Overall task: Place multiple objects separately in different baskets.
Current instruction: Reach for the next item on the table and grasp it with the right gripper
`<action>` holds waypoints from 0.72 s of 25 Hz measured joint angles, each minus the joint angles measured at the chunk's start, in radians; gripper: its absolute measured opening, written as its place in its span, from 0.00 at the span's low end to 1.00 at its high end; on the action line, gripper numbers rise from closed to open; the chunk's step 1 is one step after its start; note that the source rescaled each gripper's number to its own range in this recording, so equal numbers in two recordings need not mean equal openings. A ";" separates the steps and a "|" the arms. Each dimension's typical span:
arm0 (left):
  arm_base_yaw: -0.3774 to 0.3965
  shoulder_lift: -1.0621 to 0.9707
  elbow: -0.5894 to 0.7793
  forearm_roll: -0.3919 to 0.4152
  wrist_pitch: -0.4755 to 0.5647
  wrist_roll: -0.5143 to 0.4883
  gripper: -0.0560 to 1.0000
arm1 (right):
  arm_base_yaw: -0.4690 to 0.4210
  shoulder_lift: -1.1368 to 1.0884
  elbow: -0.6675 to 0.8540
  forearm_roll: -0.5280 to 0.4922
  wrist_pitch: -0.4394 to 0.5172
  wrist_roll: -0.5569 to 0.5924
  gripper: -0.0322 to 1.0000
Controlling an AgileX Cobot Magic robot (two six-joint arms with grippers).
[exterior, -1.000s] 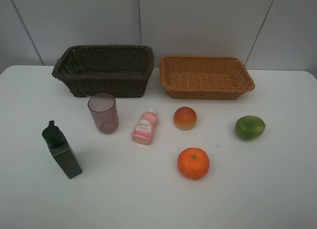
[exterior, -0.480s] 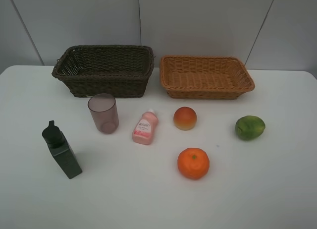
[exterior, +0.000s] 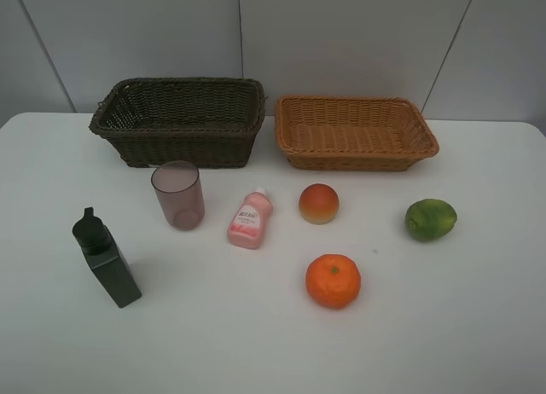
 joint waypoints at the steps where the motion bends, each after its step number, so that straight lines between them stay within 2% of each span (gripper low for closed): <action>1: 0.000 0.000 0.000 0.000 0.000 0.000 1.00 | 0.000 0.000 0.000 0.000 0.000 0.000 0.96; 18: 0.000 0.000 0.000 0.000 0.000 0.000 1.00 | 0.011 0.012 0.000 0.000 0.000 0.000 0.96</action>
